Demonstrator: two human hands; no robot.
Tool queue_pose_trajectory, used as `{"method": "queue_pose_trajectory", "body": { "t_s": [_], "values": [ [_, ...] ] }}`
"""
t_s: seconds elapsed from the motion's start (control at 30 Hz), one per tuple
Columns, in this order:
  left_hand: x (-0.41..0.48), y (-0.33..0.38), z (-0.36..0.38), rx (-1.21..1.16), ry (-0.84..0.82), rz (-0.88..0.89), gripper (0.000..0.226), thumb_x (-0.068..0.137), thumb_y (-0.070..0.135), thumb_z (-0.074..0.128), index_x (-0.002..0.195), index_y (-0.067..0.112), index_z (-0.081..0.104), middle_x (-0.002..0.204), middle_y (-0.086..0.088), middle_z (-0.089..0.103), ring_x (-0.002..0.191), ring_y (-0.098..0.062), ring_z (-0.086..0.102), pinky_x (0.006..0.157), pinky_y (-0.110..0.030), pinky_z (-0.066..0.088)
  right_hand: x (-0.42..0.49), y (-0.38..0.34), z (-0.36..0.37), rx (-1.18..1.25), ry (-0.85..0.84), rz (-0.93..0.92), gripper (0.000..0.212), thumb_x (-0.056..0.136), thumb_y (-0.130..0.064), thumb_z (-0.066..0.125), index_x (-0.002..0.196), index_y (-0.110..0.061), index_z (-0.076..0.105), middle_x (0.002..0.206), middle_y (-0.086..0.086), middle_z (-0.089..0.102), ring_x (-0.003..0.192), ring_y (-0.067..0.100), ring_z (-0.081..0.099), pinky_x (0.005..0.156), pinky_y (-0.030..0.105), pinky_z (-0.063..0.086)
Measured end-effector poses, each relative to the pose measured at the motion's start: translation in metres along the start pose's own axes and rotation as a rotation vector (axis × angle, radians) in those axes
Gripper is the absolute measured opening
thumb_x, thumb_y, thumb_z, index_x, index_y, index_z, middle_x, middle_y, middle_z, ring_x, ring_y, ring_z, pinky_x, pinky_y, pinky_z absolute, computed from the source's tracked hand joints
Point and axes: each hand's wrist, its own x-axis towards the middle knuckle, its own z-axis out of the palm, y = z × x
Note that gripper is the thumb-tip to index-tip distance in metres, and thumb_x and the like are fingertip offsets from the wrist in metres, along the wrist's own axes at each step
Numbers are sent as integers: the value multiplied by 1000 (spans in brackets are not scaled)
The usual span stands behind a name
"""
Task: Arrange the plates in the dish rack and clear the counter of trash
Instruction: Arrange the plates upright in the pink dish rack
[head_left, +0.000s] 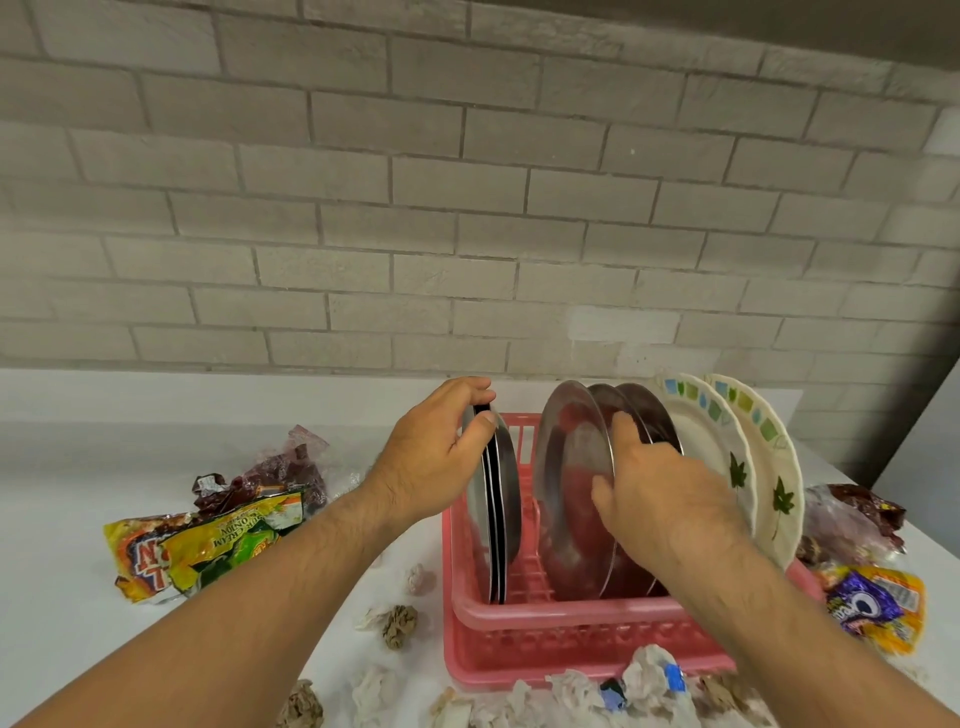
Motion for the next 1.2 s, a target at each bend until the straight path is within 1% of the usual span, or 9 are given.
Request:
{"method": "queue_pose_trajectory", "body": {
  "t_s": [0.13,0.23,0.37,0.43,0.6,0.73,0.87,1.0,1.2],
  "values": [
    [1,1,-1,-43,8,-18,25,96,22,48,120,24,58,125,26,47,115,7,42,92,-4,27,1,-2,-32,-16,78,-39,53,96,-53,40,135,-19,30,77,-3,51,67,19,54,47,28,40],
    [2,1,-1,-91,5,-35,24,95,23,52,117,26,60,126,25,49,116,7,44,95,-7,30,2,-12,-43,80,146,-104,51,97,-52,39,137,-23,32,97,1,64,75,19,55,52,27,41],
    [2,0,-2,-136,8,-44,23,94,24,55,115,28,62,126,24,52,117,10,45,90,1,27,3,-33,-32,305,156,-210,42,95,-48,45,131,-26,50,104,-2,67,93,18,62,80,34,53],
    [2,-1,-3,-151,4,-44,23,93,25,57,116,29,63,127,24,52,118,10,45,90,0,28,5,-39,-21,434,122,-227,40,95,-46,47,127,-24,57,105,-2,67,95,18,63,85,36,53],
    [2,-6,-5,-166,-10,-41,27,94,24,55,120,28,63,130,22,52,120,12,43,93,-1,28,2,-49,7,596,-37,-286,28,98,-41,46,107,-22,64,66,-9,56,55,5,52,57,26,44],
    [2,-7,-6,-168,-20,-46,28,96,21,53,122,27,63,132,21,52,122,9,42,98,-5,28,3,-55,13,502,-16,-287,29,101,-38,37,108,-19,57,81,-1,61,71,18,60,70,38,53],
    [1,-6,-4,-109,-31,-23,33,96,24,52,129,28,58,137,20,48,126,8,39,98,-2,24,8,-64,10,293,-17,-284,28,101,-26,36,123,-13,48,97,8,64,85,32,65,73,40,54],
    [-1,-7,-2,-70,-24,-20,34,97,26,50,131,25,55,142,19,43,129,9,34,97,1,19,19,-69,-2,285,-119,-174,27,96,-15,41,123,-12,43,102,12,60,100,35,59,73,35,44],
    [-4,-8,1,-38,-28,-22,37,99,27,44,136,23,50,152,16,30,130,13,21,96,1,11,39,-75,-21,244,-153,-145,30,94,-15,46,123,-10,46,110,12,59,104,31,57,94,39,44]
  ]
}}
